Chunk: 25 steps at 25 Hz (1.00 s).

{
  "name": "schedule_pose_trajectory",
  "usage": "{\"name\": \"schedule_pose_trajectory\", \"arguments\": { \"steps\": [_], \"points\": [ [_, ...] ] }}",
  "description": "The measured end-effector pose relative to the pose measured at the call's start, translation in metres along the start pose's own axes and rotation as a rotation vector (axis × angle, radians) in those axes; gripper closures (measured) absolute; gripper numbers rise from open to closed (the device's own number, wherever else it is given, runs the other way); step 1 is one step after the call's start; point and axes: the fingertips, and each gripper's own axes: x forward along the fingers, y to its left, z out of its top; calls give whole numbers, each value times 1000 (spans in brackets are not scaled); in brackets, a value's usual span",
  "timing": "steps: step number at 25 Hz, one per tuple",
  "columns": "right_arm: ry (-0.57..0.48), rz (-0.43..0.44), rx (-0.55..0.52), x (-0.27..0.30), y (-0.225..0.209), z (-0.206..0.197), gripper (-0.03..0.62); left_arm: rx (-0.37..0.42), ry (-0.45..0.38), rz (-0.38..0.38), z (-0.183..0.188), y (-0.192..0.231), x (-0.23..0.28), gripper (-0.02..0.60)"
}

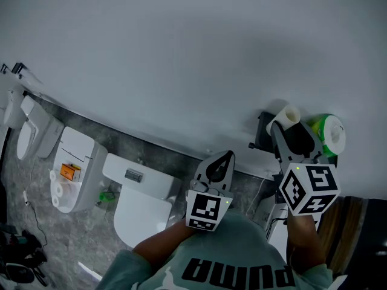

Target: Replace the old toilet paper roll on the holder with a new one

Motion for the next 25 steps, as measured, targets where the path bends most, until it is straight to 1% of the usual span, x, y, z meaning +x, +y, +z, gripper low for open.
{"name": "schedule_pose_trajectory", "arguments": {
  "steps": [5,14,19,25],
  "points": [
    [-34,-21,16,-16,-6,3,401,6,-13,-29,6,-10,2,577],
    [-129,-28,27,-62,-9,6,401,36,-29,-62,25,-32,-1,577],
    [-172,-61,23,-88,-17,-4,401,66,-22,-96,30,-54,-1,577],
    [-186,-92,33,-115,-28,-25,401,107,-25,-133,36,-82,-2,577]
  ]
}}
